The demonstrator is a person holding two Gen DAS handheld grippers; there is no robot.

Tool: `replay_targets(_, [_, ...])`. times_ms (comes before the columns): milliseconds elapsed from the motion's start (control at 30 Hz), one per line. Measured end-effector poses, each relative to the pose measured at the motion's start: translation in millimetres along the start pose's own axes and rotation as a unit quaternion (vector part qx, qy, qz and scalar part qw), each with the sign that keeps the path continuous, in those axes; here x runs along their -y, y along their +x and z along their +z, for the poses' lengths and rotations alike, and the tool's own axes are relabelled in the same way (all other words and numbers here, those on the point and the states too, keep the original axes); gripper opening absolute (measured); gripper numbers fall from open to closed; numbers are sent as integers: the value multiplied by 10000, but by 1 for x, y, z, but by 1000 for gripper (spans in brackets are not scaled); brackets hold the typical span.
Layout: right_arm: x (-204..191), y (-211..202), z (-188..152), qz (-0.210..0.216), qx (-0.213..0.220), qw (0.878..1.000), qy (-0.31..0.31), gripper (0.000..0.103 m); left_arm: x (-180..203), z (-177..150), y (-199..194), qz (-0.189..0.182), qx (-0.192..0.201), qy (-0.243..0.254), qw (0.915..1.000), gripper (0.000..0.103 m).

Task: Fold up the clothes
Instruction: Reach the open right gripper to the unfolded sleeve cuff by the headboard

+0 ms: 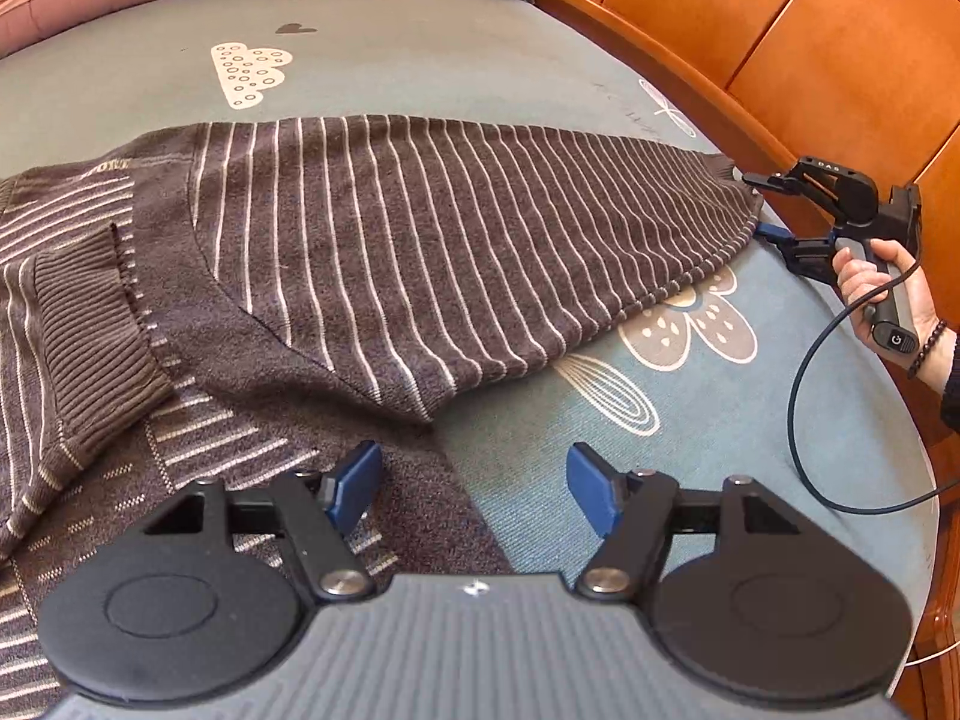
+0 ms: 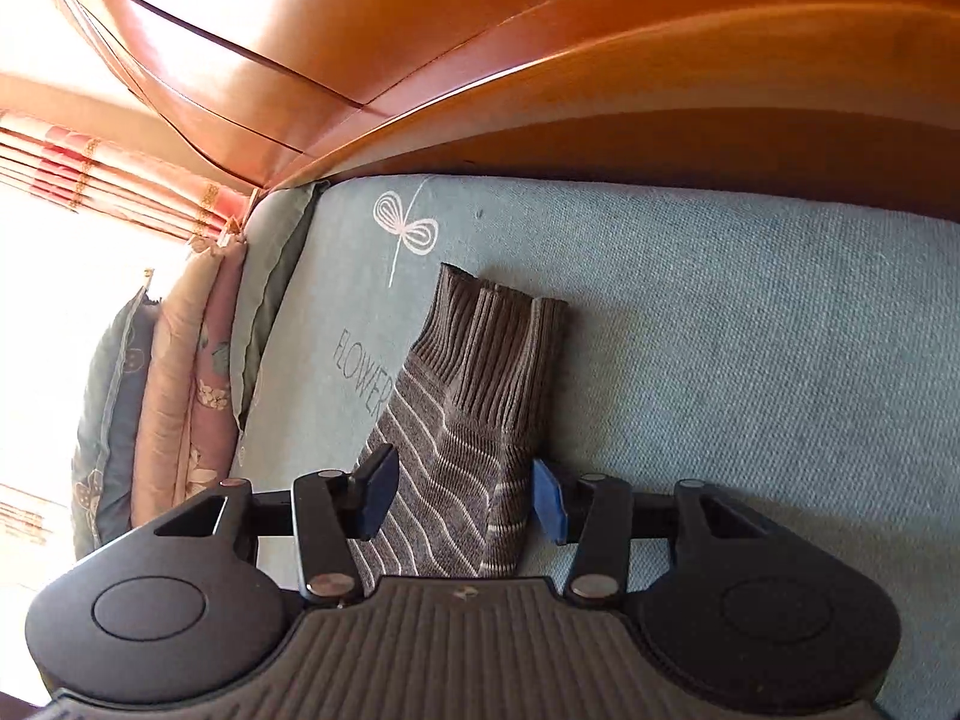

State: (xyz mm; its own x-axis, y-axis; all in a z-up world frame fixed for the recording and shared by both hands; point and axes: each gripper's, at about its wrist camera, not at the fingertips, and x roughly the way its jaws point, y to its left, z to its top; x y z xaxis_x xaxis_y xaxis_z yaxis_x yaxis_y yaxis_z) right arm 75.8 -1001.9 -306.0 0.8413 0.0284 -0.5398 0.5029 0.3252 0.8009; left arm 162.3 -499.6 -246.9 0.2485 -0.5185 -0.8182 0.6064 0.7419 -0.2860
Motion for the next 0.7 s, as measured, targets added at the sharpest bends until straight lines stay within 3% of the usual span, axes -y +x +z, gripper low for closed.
replay_targets(167, [-9, 11, 15, 9, -47, 9991, -424, 52, 1, 4, 1, 6, -12, 25, 10000, 68])
replay_targets(333, [-14, 1, -5, -125, -6, 9952, -974, 52, -3, 5, -1, 38, -14, -91, 10000, 68])
replay_targets(533, [-15, 22, 10, 35, 159, 9975, -680, 52, -4, 5, 2, 35, -16, -198, 9998, 68])
replay_targets(700, [-10, 10, -3, 249, -182, 9980, -544, 52, -3, 4, 0, -16, 26, -253, 9997, 68])
